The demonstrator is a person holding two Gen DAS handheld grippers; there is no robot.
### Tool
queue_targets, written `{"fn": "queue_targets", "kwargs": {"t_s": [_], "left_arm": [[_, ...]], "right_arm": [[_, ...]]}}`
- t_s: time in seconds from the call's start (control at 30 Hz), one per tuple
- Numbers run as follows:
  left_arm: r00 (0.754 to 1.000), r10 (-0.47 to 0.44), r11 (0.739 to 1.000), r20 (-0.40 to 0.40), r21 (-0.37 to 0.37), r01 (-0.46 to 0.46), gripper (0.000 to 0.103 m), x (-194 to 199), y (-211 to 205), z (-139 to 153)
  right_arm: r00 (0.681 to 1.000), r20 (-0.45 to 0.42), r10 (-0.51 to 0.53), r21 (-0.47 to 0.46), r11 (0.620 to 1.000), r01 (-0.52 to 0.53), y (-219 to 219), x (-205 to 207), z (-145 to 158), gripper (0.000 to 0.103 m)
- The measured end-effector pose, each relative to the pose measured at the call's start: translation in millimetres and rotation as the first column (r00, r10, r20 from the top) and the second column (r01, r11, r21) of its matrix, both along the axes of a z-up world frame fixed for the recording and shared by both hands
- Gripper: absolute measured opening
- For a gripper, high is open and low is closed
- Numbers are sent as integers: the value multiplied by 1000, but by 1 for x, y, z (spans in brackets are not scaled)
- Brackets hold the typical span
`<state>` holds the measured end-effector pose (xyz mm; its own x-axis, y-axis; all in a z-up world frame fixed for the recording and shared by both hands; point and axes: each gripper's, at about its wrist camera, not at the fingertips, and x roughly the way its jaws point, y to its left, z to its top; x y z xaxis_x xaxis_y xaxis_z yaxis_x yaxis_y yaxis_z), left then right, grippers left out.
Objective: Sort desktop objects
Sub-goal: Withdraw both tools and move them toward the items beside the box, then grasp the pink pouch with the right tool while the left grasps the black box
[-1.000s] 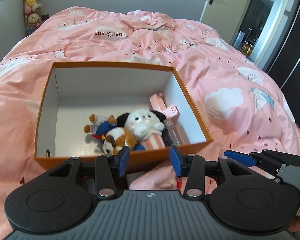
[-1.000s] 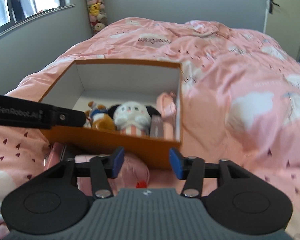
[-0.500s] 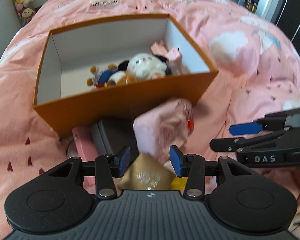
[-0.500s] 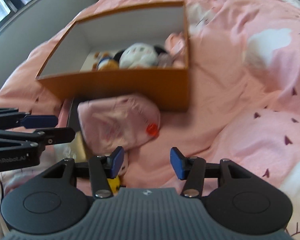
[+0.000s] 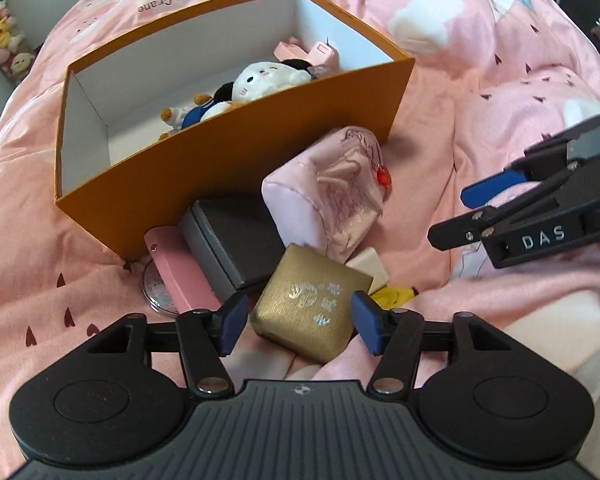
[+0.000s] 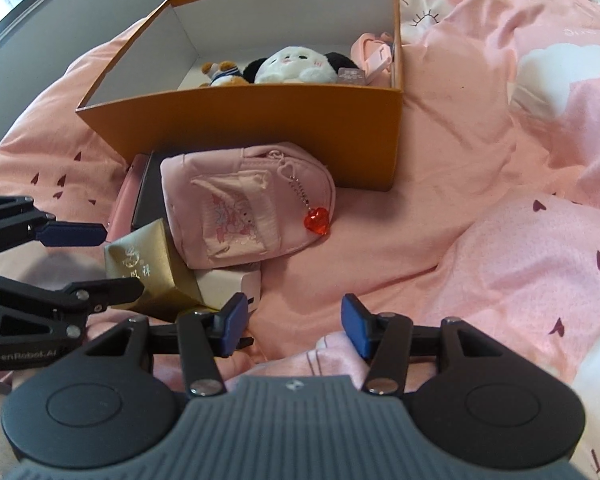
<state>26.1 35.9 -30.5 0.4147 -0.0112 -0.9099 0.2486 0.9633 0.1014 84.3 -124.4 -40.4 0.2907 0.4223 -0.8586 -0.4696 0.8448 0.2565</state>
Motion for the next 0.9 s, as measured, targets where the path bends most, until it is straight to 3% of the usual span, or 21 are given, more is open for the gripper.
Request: {"fn": "queue_targets", "kwargs": {"t_s": [0.2, 0.33, 0.53, 0.67, 0.77, 0.8, 0.87, 0.9], "left_arm": [[999, 6, 1000, -49, -23, -7, 76, 0, 2, -11], [999, 37, 999, -35, -36, -38, 77, 1, 3, -13], [1000, 7, 997, -26, -75, -9, 77, 2, 17, 1], [997, 81, 986, -1, -147, -80, 77, 10, 41, 15], [987, 158, 976, 17, -156, -154, 77, 19, 57, 19], [986, 169, 974, 10, -155, -165, 75, 22, 61, 19], [986, 169, 972, -5, -165, -167, 61, 24, 65, 19], [984, 176, 970, -7, -170, -174, 60, 25, 67, 19]], "right_arm": [[1000, -8, 15, -12, 1000, -15, 4, 1, -3, 56], [1000, -12, 29, -15, 999, -29, 7, 2, -3, 57], [998, 28, 56, 38, 998, -57, 14, 13, 10, 57], [1000, 3, 19, 66, 998, -19, 16, 31, 12, 57], [997, -64, -36, 144, 989, 45, 18, 40, 16, 59], [996, -72, -43, 162, 985, 54, 21, 41, 18, 60], [998, -62, -33, 168, 985, 43, 32, 41, 25, 65], [998, -49, -27, 164, 986, 35, 39, 40, 28, 65]]}}
